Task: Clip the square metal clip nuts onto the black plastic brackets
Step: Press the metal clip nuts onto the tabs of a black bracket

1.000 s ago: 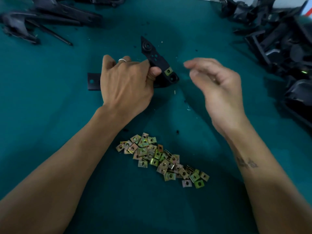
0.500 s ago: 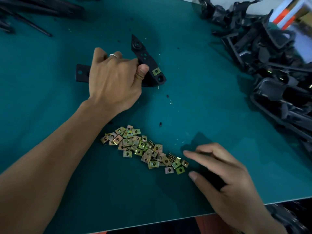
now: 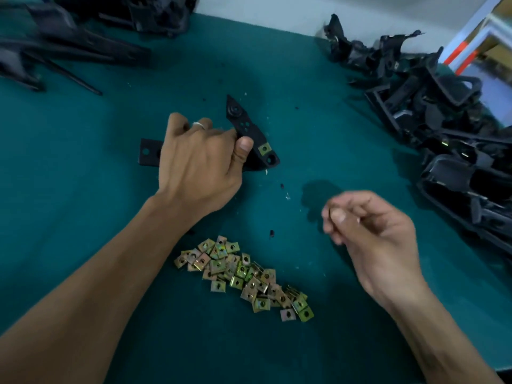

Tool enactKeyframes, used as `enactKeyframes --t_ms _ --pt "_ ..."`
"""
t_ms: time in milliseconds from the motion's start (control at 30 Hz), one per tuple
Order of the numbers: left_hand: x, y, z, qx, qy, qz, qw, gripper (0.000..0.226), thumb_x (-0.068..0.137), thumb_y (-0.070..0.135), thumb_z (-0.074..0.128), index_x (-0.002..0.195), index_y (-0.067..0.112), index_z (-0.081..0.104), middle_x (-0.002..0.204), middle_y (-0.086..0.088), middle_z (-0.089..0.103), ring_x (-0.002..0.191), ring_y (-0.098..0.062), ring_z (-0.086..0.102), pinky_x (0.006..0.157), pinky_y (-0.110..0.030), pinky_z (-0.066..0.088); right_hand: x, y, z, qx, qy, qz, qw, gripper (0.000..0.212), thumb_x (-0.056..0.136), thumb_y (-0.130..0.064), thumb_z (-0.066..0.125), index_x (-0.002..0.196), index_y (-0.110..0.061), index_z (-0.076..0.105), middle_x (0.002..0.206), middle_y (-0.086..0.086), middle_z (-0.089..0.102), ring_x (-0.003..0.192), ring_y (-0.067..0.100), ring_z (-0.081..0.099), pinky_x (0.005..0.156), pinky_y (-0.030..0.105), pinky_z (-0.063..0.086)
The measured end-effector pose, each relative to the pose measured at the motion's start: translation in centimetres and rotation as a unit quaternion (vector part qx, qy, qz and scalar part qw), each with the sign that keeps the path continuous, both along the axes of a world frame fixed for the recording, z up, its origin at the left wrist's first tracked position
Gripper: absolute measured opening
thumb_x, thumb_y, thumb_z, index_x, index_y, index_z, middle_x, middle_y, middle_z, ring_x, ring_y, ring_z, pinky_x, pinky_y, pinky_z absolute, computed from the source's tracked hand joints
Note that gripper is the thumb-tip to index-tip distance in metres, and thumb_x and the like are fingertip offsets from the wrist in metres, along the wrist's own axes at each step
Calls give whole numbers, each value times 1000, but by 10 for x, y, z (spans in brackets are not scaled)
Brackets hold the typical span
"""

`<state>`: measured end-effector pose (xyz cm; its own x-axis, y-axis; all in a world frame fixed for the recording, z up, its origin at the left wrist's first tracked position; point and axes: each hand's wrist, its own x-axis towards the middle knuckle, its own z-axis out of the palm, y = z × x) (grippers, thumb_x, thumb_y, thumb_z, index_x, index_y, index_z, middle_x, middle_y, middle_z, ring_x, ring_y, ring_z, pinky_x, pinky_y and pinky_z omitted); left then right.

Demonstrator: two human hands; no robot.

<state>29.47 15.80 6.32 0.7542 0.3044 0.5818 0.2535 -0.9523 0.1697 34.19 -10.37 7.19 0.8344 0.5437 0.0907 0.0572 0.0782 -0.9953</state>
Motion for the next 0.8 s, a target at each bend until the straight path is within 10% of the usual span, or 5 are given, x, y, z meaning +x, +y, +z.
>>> enactKeyframes --t_ms 233,800 --pt "-1 1 1 2 12 -34 999 50 105 41 20 61 22 36 60 2 49 71 -26 47 83 -47 29 59 108 5 148 182 -31 972 19 92 9 59 106 0 68 88 11 67 76 14 63 76 21 54" --pt "-1 -1 -4 33 32 -38 998 48 105 37 22 61 22 33 57 -1 54 69 -28 50 84 -46 28 57 119 5 119 118 63 984 9 88 -3 65 95 -1 69 74 7 70 65 13 62 62 20 52"
